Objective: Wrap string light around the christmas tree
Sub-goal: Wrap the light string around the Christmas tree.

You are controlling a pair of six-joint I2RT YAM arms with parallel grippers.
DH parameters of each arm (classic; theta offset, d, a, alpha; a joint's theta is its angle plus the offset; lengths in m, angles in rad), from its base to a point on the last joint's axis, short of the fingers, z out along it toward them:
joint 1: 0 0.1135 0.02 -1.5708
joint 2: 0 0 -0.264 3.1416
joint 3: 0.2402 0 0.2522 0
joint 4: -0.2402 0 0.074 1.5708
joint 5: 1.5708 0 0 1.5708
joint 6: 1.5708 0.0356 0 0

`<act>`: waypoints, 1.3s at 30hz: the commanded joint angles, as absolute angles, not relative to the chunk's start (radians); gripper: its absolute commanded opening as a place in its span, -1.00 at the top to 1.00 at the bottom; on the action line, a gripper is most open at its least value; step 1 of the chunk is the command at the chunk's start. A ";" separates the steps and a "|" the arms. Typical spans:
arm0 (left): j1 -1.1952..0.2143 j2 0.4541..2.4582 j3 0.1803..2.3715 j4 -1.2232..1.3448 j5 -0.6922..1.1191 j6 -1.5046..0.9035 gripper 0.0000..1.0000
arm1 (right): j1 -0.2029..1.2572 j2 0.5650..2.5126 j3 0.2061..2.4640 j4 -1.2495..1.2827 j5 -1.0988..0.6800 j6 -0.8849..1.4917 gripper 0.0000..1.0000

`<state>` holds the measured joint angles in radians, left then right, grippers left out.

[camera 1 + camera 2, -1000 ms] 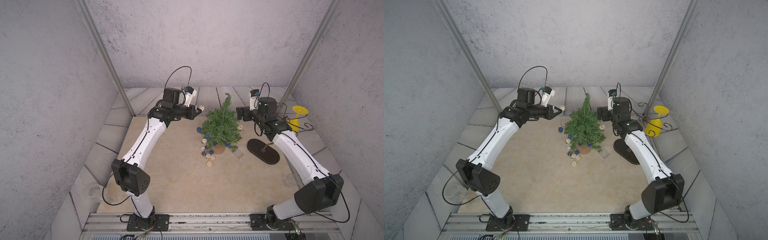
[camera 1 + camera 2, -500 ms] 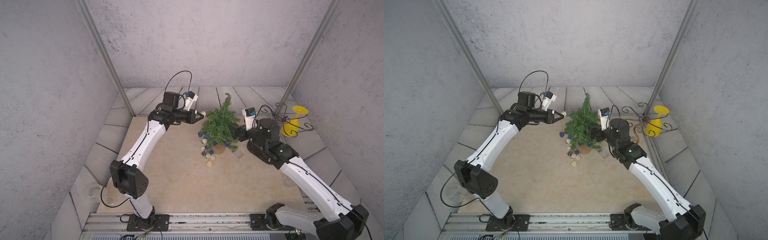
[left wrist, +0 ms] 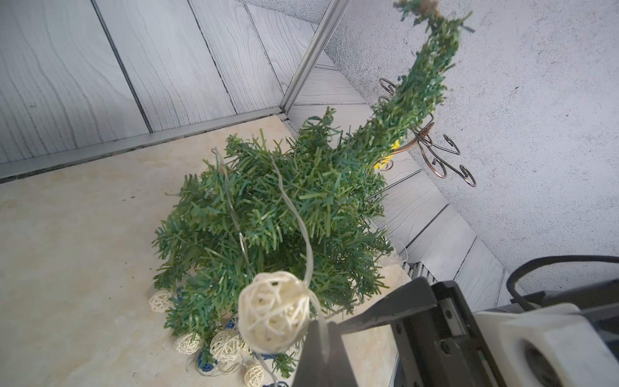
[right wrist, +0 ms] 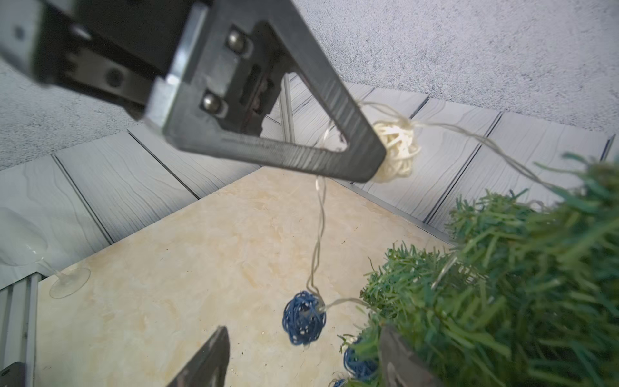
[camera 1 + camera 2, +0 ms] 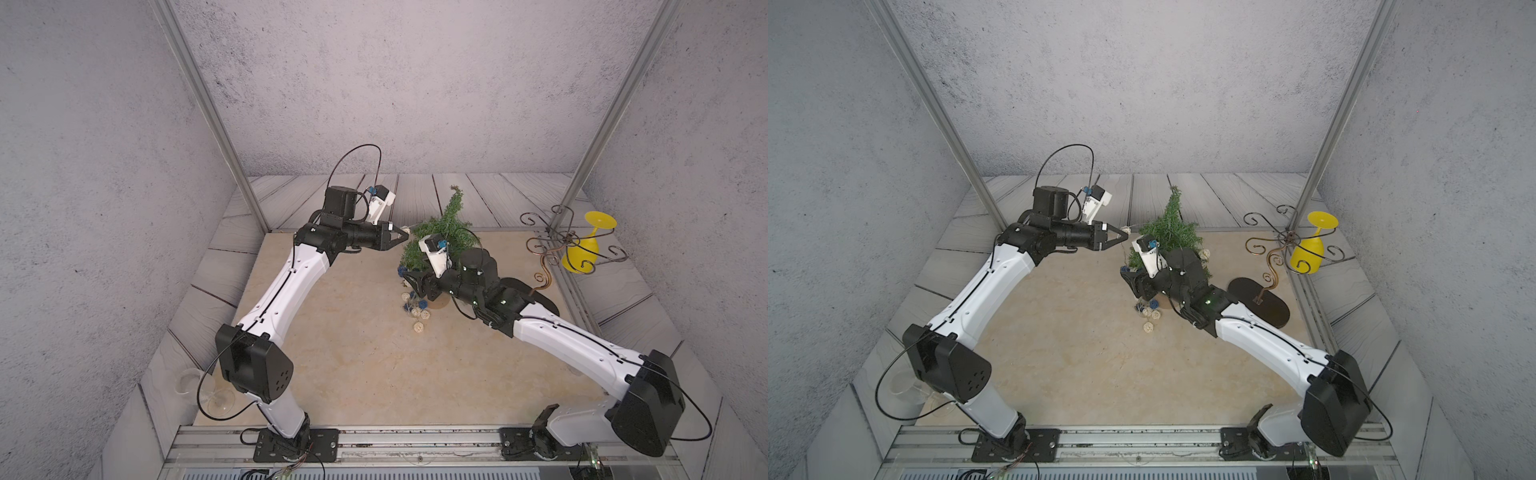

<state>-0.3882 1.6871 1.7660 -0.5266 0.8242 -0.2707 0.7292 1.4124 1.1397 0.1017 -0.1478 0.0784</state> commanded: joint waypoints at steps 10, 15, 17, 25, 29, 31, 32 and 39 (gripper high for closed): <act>-0.370 1.674 1.770 -0.498 0.853 -0.275 1.00 | 0.729 1.560 1.243 0.211 -0.135 0.129 0.79; -0.356 1.689 1.762 -0.443 0.857 -0.308 0.93 | 0.711 1.532 1.253 0.200 -0.357 0.189 1.00; -0.350 1.677 1.738 -0.399 0.839 -0.324 0.70 | 0.701 1.516 1.250 0.202 -0.426 0.223 1.00; -0.321 1.565 1.612 -0.309 0.682 -0.362 -0.23 | 0.630 1.467 1.241 0.188 -0.570 0.353 1.00; -0.320 1.463 1.468 -0.238 0.604 -0.368 -0.41 | 0.629 1.442 1.260 0.125 -0.564 0.333 1.00; -0.319 1.389 1.361 -0.192 0.544 -0.370 -0.40 | 0.629 1.436 1.281 0.092 -0.571 0.330 1.00; -0.319 1.354 1.303 -0.167 0.519 -0.376 -0.38 | 0.628 1.434 1.289 0.081 -0.571 0.330 1.00; -0.340 1.234 0.840 0.219 0.563 -0.415 -0.30 | 0.630 1.434 1.305 0.044 -0.572 0.333 1.00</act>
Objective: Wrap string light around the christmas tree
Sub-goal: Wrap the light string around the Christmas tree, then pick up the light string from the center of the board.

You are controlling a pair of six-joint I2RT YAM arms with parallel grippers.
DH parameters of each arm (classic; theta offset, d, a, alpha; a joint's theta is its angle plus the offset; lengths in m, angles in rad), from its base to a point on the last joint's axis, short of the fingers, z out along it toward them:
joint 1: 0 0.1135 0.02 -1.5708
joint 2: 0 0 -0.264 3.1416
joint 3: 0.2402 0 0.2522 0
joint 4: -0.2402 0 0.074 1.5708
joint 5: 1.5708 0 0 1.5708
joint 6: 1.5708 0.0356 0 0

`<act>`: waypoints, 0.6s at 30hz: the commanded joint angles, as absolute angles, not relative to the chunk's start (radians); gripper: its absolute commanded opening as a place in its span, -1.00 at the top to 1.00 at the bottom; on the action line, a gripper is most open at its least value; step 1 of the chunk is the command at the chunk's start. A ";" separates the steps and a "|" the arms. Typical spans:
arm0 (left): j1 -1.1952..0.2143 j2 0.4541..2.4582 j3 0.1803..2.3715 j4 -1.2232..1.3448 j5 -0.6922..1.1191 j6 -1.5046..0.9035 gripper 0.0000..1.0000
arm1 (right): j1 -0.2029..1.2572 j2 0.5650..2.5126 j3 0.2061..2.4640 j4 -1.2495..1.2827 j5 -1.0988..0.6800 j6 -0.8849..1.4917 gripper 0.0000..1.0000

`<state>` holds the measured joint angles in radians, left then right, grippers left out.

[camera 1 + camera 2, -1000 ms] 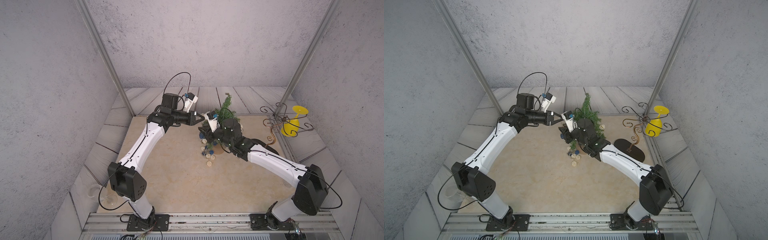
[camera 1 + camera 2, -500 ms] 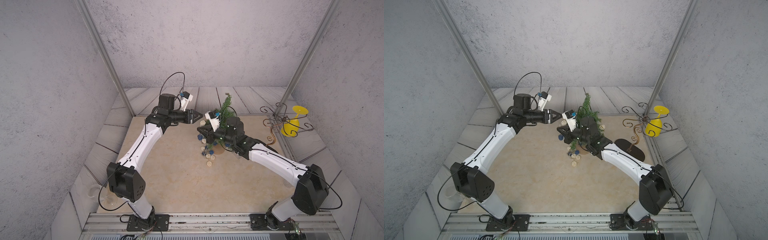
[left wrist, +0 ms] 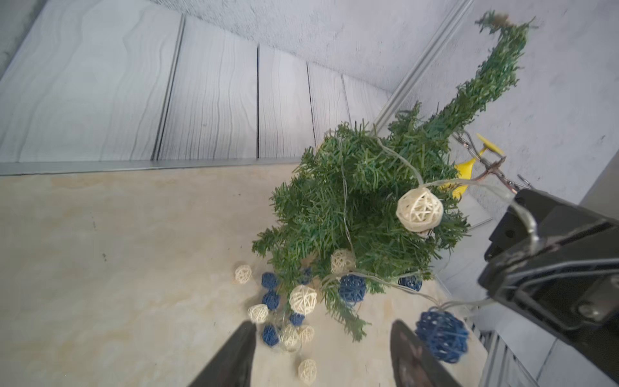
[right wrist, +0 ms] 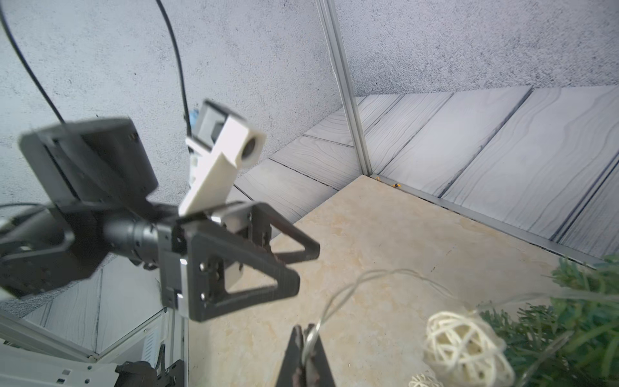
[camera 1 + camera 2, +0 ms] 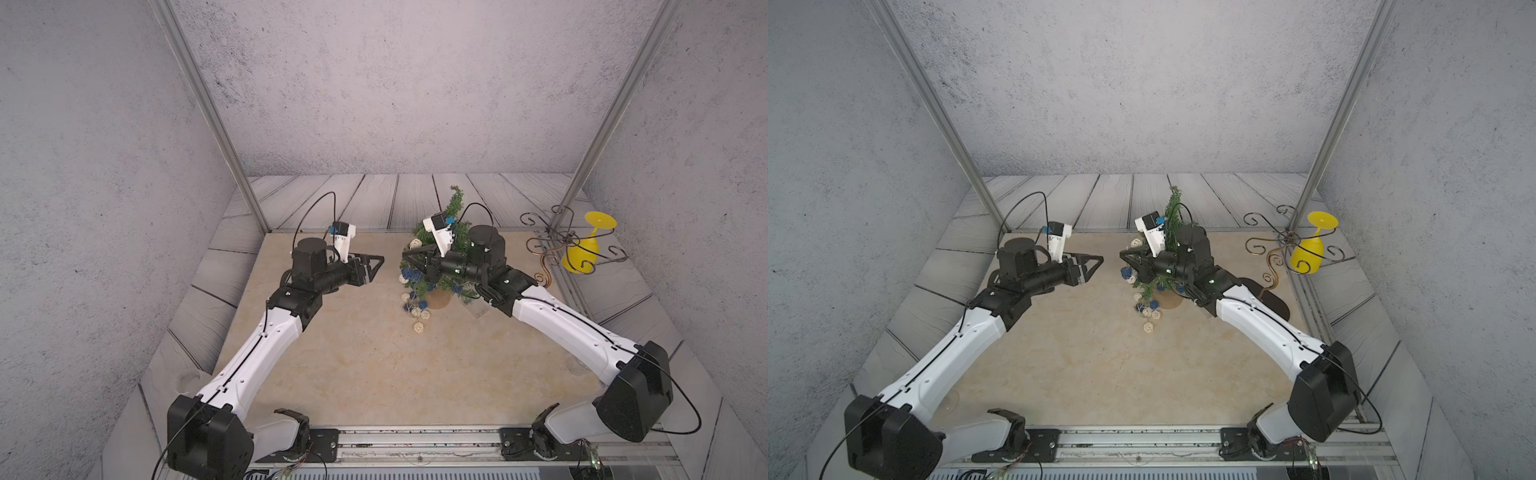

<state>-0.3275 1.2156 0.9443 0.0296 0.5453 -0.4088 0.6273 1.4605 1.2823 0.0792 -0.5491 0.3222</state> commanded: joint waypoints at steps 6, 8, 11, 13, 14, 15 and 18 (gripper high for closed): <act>-0.465 1.338 0.674 0.461 0.514 -0.275 -0.44 | 0.630 1.423 1.295 0.083 -0.626 0.405 1.00; -0.510 1.365 0.643 0.548 0.498 -0.260 -0.44 | 0.630 1.422 1.298 0.089 -0.618 0.422 1.00; -0.639 1.362 0.659 0.454 0.204 -0.135 -0.46 | 0.627 1.430 1.323 0.060 -0.619 0.430 1.00; -0.641 1.378 0.639 0.506 0.127 -0.187 -0.46 | 0.629 1.441 1.334 0.068 -0.646 0.457 1.00; -0.641 1.387 0.621 0.555 0.126 -0.197 -0.46 | 0.628 1.446 1.336 0.085 -0.665 0.478 1.00; -0.641 1.400 0.605 0.607 0.133 -0.212 -0.46 | 0.627 1.456 1.342 0.102 -0.682 0.504 1.00; -0.641 1.437 0.592 0.701 0.152 -0.258 -0.46 | 0.628 1.462 1.344 0.118 -0.668 0.530 1.00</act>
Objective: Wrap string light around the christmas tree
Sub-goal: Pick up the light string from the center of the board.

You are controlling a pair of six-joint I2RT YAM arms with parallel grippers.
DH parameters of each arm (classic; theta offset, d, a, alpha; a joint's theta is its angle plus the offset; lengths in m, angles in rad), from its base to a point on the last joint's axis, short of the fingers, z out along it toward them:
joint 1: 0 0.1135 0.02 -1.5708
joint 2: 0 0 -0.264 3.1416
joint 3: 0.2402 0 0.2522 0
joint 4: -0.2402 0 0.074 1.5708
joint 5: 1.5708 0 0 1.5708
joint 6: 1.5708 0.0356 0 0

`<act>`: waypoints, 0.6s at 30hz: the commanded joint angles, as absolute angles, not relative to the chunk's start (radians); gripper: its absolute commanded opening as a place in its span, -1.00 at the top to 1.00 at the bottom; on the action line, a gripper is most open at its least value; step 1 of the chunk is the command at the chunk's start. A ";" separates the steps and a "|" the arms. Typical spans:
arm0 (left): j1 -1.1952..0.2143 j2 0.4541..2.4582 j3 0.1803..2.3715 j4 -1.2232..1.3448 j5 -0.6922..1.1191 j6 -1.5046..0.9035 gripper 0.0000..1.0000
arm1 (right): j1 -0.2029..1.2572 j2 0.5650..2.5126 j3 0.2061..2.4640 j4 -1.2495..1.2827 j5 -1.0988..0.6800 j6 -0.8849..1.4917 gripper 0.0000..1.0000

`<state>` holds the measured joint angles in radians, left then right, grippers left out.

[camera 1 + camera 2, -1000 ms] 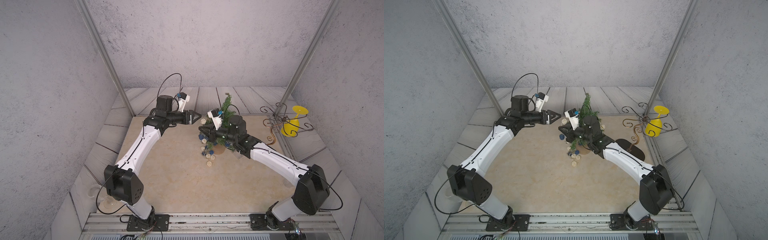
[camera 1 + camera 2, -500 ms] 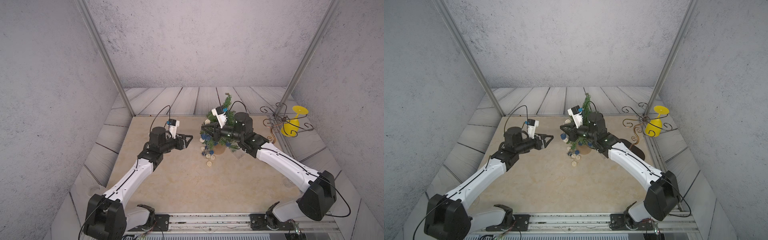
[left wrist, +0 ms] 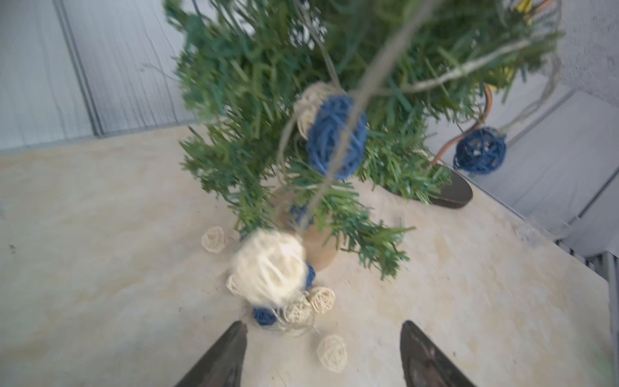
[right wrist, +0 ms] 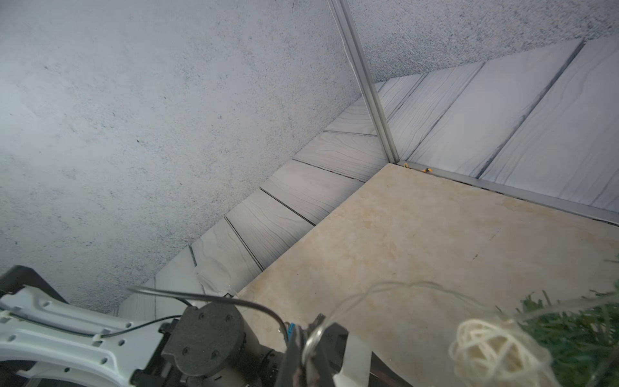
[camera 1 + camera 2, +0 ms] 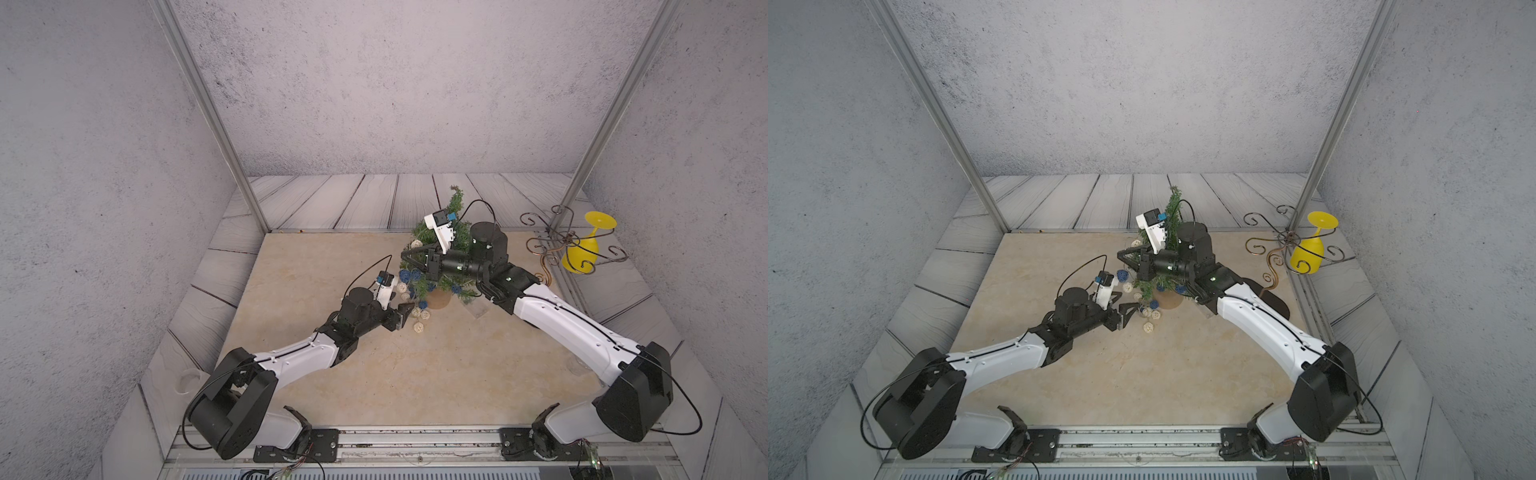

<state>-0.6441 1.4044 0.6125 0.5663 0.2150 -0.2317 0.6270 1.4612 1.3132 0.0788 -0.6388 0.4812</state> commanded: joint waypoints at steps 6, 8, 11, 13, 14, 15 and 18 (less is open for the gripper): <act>-0.630 1.365 0.557 0.761 0.050 -0.249 -0.39 | 0.627 1.431 1.324 0.088 -0.645 0.525 1.00; -0.632 1.309 0.576 0.667 0.080 -0.212 -0.37 | 0.627 1.426 1.324 0.087 -0.644 0.525 1.00; -0.632 1.258 0.549 0.684 0.164 -0.183 -0.39 | 0.627 1.421 1.312 0.095 -0.655 0.528 1.00; -0.634 1.238 0.555 0.672 0.216 -0.173 -0.46 | 0.627 1.417 1.303 0.098 -0.650 0.525 1.00; -0.634 1.234 0.570 0.652 0.227 -0.172 -0.47 | 0.627 1.416 1.298 0.100 -0.650 0.526 1.00; -0.634 1.238 0.586 0.639 0.238 -0.169 -0.49 | 0.627 1.414 1.296 0.103 -0.649 0.527 1.00; -0.634 1.282 0.632 0.625 0.249 -0.145 -0.49 | 0.628 1.407 1.293 0.109 -0.653 0.532 1.00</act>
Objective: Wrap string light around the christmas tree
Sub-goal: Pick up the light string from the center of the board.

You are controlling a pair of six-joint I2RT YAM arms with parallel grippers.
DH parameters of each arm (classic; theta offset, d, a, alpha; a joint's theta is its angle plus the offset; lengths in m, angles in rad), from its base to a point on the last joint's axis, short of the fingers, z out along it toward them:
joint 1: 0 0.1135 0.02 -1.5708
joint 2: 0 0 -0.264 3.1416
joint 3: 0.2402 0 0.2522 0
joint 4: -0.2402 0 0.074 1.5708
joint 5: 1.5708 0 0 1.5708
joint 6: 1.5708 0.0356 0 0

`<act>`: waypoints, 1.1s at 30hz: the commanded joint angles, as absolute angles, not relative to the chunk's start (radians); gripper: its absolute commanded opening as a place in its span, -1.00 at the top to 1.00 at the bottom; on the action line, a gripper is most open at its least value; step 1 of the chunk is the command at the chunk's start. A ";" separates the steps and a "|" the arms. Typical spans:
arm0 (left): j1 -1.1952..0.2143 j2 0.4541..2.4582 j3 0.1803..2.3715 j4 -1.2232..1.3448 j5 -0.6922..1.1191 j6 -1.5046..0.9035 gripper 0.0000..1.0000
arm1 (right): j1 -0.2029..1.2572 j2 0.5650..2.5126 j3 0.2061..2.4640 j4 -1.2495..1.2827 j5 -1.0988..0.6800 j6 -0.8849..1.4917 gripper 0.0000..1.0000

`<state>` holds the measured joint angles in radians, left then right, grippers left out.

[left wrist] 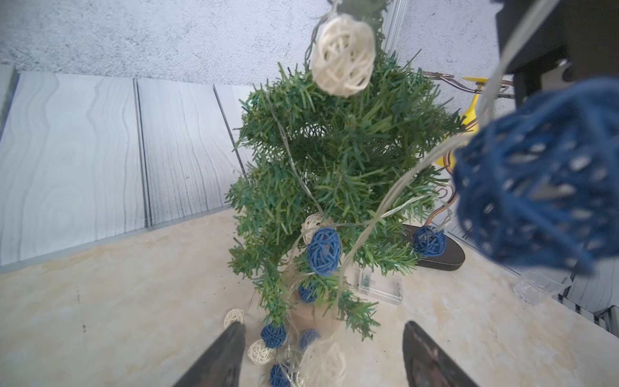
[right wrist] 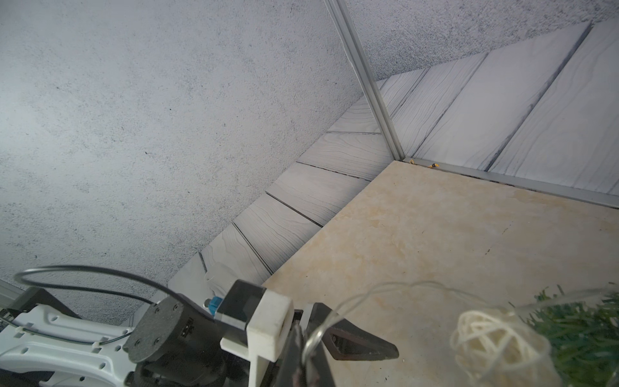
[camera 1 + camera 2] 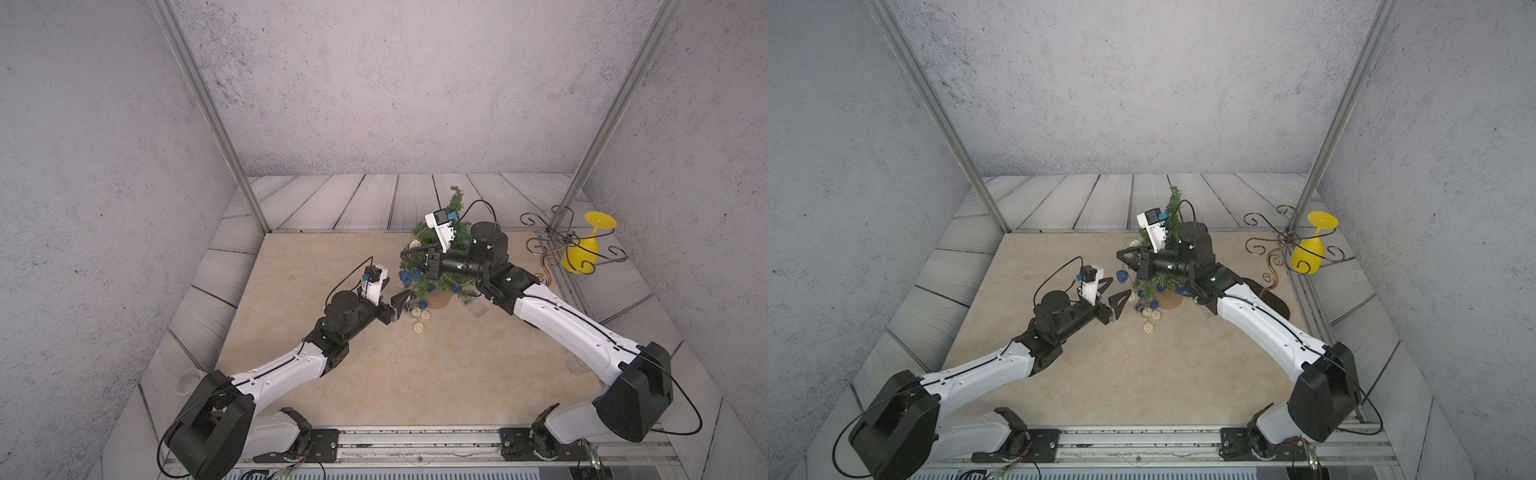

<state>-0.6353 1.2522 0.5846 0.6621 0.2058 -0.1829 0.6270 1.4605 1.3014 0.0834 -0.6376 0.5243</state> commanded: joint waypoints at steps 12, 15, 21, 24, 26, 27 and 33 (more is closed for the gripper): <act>-0.634 1.315 0.655 0.694 0.366 -0.190 1.00 | 0.627 1.352 1.247 0.068 -0.588 0.477 1.00; -0.634 1.269 0.633 0.681 0.419 -0.204 1.00 | 0.627 1.341 1.240 0.061 -0.573 0.470 0.96; -0.636 1.255 0.644 0.614 0.331 -0.189 0.55 | 0.626 1.331 1.227 0.080 -0.576 0.489 0.96; -0.634 1.321 0.687 0.627 0.342 -0.173 0.02 | 0.626 1.330 1.227 0.088 -0.592 0.498 0.97; -0.634 1.373 0.722 0.645 0.371 -0.179 -0.11 | 0.626 1.328 1.225 0.090 -0.593 0.500 0.97; -0.634 1.394 0.734 0.668 0.389 -0.178 -0.12 | 0.626 1.327 1.224 0.091 -0.593 0.500 0.98; -0.634 1.408 0.681 0.887 0.397 -0.232 0.60 | 0.626 1.318 1.210 0.080 -0.596 0.489 0.99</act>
<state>-0.6353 1.4277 0.6918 0.7422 0.3737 -0.2100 0.6270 1.3701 1.2301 0.0650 -0.5854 0.4969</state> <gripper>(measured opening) 0.312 0.047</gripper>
